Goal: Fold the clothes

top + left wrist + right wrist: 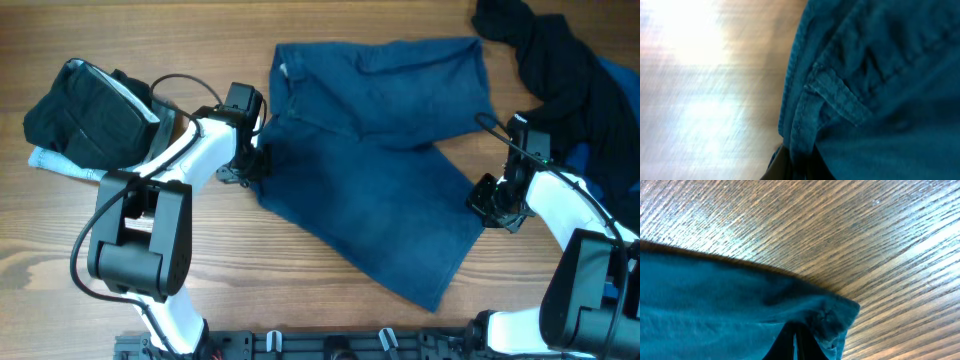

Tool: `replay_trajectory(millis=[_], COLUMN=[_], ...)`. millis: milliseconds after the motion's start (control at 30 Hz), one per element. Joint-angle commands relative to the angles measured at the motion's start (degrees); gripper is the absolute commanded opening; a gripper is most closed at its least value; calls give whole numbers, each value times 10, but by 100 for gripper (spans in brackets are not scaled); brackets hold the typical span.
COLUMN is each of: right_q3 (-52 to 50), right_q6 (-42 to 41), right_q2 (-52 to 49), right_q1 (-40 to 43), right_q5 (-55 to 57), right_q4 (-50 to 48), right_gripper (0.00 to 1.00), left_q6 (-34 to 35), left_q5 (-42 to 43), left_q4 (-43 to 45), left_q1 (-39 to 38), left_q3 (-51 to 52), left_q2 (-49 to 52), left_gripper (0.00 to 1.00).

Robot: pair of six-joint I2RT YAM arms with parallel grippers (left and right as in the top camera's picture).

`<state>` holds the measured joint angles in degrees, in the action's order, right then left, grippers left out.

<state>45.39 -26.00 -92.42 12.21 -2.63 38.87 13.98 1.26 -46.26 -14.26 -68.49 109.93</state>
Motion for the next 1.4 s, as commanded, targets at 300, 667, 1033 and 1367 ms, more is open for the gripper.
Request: replay_trajectory(millis=[300,667,1033,1367], right_q3=[-1,107,113,113], right_q6=[97,123,90,26], right_q2=[-16,171,22,-155], right_q1=[8,8,-52,-87], right_q5=[-46,-182,-260,-187], right_q4=[-2,-10,-170,-248], right_gripper=[4,51,19,8], left_q6=[155,178,29,14], left_q5=[-85,-143,50,64], left_q4=[-283,-282,108,129], left_q1=[16,32,31,31], left_q3=[11,11,11,11], left_q2=[5,-191,-159,2], left_gripper=[4,86,11,24])
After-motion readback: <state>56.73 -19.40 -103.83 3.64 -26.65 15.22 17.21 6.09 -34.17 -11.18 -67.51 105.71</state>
